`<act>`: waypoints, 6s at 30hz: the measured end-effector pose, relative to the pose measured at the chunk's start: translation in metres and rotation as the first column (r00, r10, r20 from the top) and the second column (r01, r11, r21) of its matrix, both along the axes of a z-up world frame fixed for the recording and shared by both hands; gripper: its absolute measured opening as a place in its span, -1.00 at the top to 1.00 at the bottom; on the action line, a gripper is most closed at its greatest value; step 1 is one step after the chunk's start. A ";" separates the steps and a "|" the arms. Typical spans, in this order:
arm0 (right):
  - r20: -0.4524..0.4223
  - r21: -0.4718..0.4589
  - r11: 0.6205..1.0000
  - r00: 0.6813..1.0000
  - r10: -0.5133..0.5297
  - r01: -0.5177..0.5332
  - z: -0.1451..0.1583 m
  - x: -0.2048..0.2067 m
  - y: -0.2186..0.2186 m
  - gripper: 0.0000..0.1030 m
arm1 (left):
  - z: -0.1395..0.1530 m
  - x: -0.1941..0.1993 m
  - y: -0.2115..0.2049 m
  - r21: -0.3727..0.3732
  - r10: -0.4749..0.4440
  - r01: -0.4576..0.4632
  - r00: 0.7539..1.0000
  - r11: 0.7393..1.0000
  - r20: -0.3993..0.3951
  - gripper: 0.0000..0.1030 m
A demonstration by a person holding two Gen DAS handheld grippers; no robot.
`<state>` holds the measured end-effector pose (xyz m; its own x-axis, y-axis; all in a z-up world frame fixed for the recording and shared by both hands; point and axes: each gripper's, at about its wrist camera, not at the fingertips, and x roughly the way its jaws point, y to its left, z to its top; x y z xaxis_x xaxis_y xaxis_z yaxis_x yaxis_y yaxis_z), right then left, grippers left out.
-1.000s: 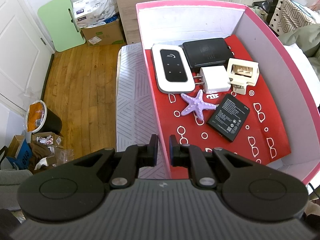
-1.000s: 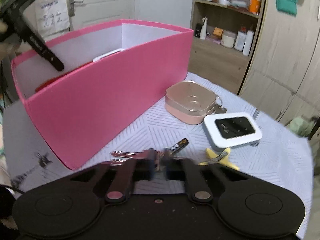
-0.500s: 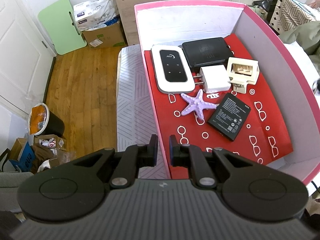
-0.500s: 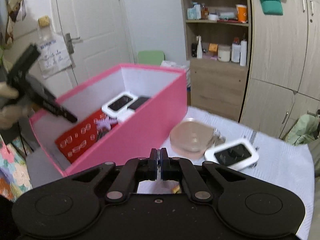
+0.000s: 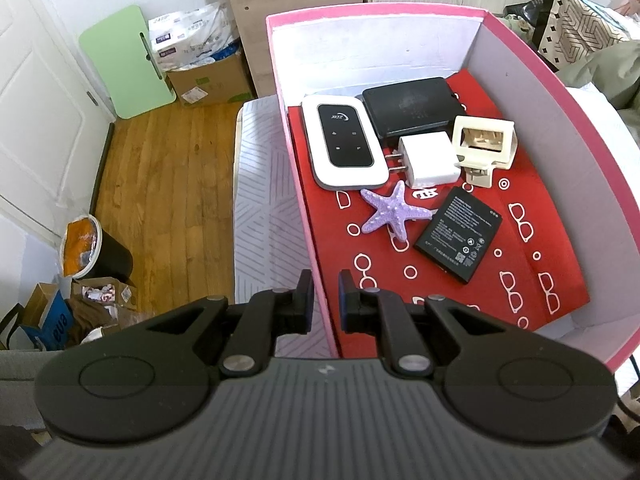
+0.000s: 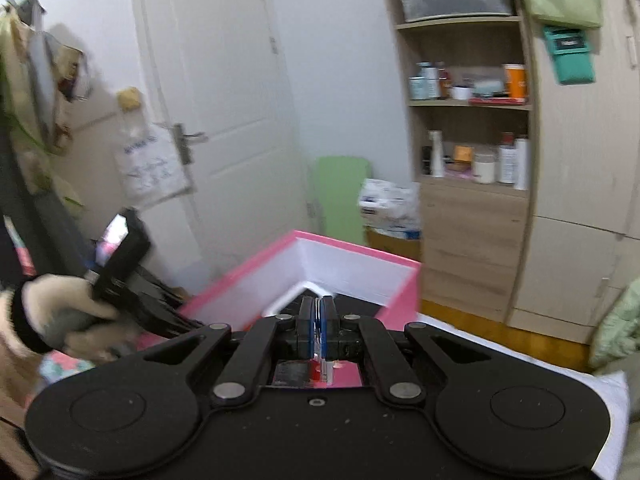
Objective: Organize rigid objects
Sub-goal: 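Place the keys beside the battery pack in the box, right gripper, then grasp a gold-black AA battery with the right gripper, then carry the AA battery into the box and release it, then move the right gripper back and grasp the second AA battery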
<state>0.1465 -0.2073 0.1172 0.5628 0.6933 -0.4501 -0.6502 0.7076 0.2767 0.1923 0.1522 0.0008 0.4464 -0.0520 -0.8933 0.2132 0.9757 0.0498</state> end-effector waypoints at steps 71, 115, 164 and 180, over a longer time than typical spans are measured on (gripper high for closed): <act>0.000 -0.277 0.896 0.933 -0.360 0.346 -0.179 -0.029 -0.011 -0.26 | -0.001 0.002 -0.001 -0.006 -0.004 0.004 1.000 1.000 -0.006 0.72; -0.322 -0.168 0.942 0.920 0.225 -0.289 -0.064 0.067 0.122 0.05 | -0.001 0.000 0.006 -0.051 -0.007 0.008 1.000 0.999 0.006 0.72; 0.072 -0.101 0.973 0.977 -0.200 0.206 -0.119 -0.017 -0.009 -0.07 | -0.005 0.006 0.008 -0.060 0.030 -0.030 1.000 0.998 0.002 0.72; 0.013 -0.174 0.896 0.911 -0.412 0.408 -0.173 -0.017 0.010 0.46 | -0.005 0.004 0.010 -0.068 0.024 -0.023 1.000 0.997 0.015 0.72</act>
